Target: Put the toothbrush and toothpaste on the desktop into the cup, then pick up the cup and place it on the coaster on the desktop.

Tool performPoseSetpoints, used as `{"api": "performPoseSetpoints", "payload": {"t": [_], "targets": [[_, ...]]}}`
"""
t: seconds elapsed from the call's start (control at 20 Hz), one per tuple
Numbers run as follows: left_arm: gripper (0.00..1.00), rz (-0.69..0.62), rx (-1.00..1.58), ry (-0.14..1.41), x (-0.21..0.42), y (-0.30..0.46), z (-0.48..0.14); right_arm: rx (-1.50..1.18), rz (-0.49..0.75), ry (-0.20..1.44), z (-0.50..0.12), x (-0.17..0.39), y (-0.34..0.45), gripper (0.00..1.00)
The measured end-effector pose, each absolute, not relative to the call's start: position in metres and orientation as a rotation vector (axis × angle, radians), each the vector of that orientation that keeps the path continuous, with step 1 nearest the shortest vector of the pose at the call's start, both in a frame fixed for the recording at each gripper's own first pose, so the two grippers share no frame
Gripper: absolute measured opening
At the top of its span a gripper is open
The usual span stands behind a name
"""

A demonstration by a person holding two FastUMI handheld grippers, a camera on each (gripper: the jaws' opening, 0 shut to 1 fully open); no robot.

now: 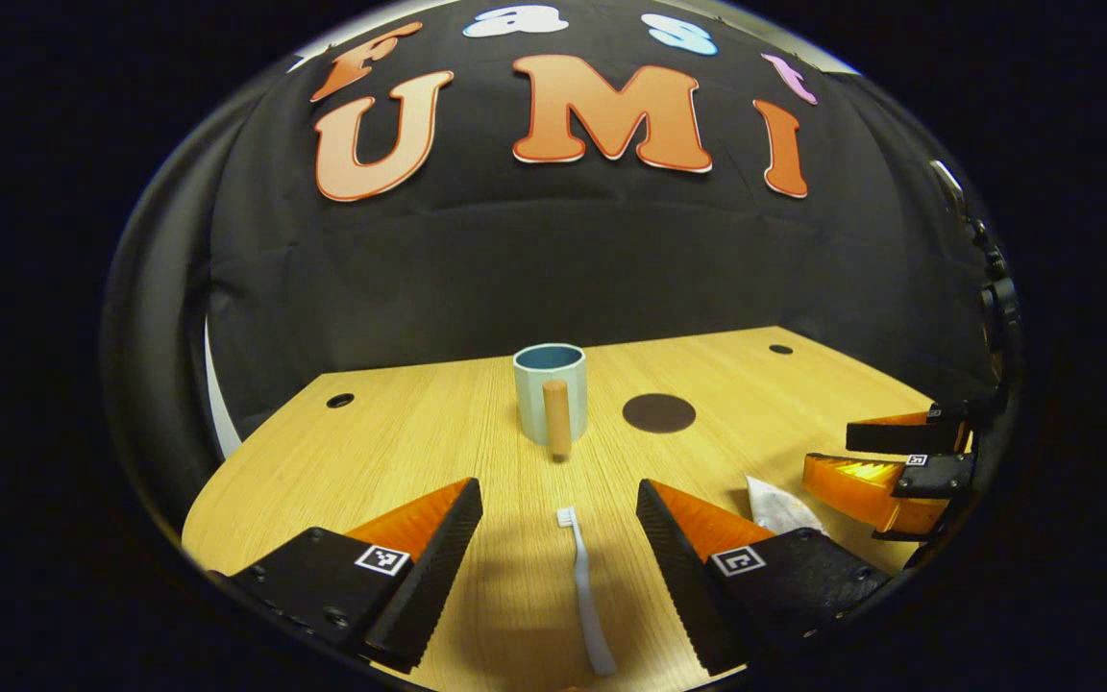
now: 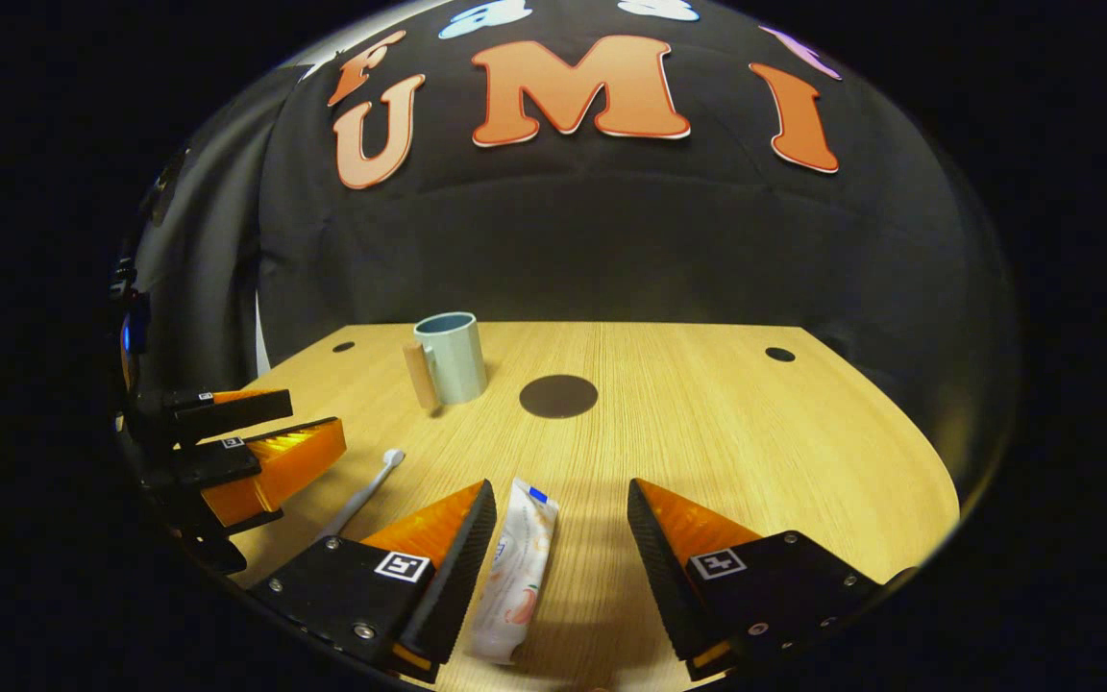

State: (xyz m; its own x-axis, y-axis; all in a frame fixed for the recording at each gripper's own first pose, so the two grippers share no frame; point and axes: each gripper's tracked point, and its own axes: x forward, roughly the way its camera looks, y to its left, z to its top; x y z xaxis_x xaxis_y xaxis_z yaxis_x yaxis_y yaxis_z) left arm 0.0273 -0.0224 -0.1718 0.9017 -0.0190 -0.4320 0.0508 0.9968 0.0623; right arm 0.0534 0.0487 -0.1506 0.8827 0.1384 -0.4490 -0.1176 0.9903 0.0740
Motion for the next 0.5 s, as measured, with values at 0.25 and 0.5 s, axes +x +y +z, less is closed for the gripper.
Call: {"api": "performPoseSetpoints", "payload": {"t": [0.25, 0.5], "targets": [[0.97, -0.051, 0.051, 0.556, 0.02, -0.032, -0.208, 0.009, 0.14, 0.589, -0.184, 0.047, 0.057, 0.83], [0.97, -0.056, 0.049, 0.676, 0.017, -0.036, -0.238, -0.013, 0.159, 0.651, -0.202, 0.044, 0.068, 0.83]]}}
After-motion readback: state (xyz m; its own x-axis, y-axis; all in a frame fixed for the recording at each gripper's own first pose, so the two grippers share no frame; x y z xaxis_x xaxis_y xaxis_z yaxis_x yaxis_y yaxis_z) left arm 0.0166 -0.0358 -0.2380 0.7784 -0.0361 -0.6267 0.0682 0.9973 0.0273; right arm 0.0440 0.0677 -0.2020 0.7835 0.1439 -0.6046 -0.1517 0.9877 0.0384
